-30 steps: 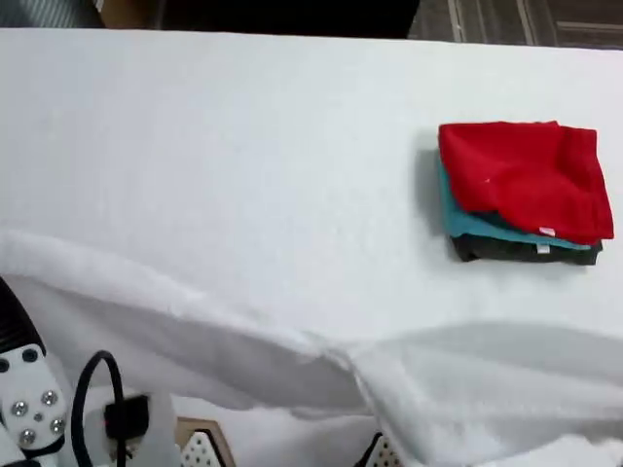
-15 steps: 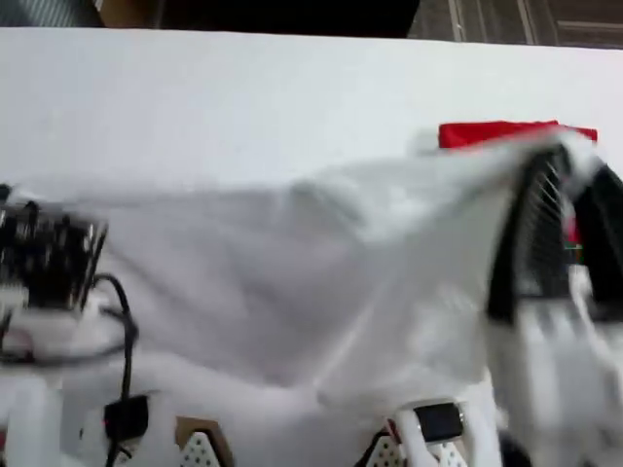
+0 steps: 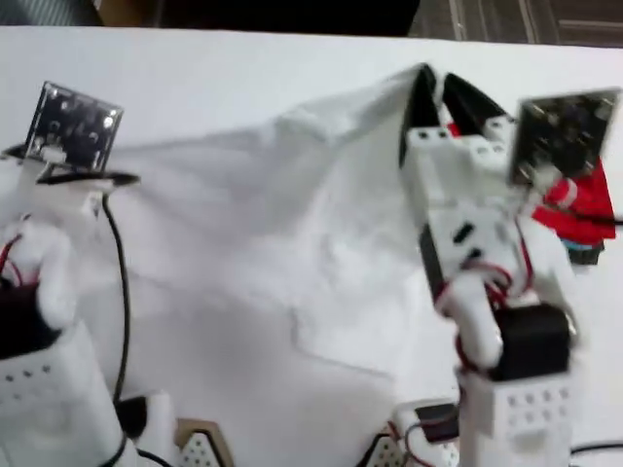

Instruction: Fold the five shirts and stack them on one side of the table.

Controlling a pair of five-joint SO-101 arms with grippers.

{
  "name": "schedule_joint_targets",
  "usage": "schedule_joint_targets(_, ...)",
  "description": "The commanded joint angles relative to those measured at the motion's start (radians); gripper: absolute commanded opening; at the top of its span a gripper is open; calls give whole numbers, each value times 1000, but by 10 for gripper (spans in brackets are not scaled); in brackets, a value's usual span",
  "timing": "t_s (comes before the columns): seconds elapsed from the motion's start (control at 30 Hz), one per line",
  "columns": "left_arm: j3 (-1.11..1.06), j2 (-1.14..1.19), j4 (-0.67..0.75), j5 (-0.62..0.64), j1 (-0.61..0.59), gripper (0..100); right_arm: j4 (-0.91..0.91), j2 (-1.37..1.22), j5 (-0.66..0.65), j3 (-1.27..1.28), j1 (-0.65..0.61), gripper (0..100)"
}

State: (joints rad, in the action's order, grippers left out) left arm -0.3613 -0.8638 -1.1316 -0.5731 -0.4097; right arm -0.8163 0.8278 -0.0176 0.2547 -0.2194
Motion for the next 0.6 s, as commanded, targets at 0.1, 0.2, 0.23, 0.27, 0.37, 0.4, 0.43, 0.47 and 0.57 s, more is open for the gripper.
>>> schedule_joint_targets(0.1,-176,63,255,-51,3,24,145,-113,-11,68,13,22)
schedule_joint_targets(0.2,-145,180,281,-51,15,24,186,-208,-11,64,7,22)
schedule_joint_targets(0.23,-120,227,287,-49,20,24,205,-242,-11,61,7,22)
schedule_joint_targets(0.27,-88,278,290,-49,26,24,229,-274,-11,60,7,22)
schedule_joint_targets(0.37,56,450,281,-48,48,24,272,-372,-11,20,8,22)
schedule_joint_targets(0.4,113,506,278,-48,57,24,277,-409,-11,-6,10,22)
schedule_joint_targets(0.43,176,565,261,-49,63,24,280,-449,-11,-35,13,22)
schedule_joint_targets(0.47,240,620,238,-49,69,24,283,-489,-11,-68,13,22)
schedule_joint_targets(0.57,446,792,166,-49,91,24,283,-619,-11,-169,13,22)
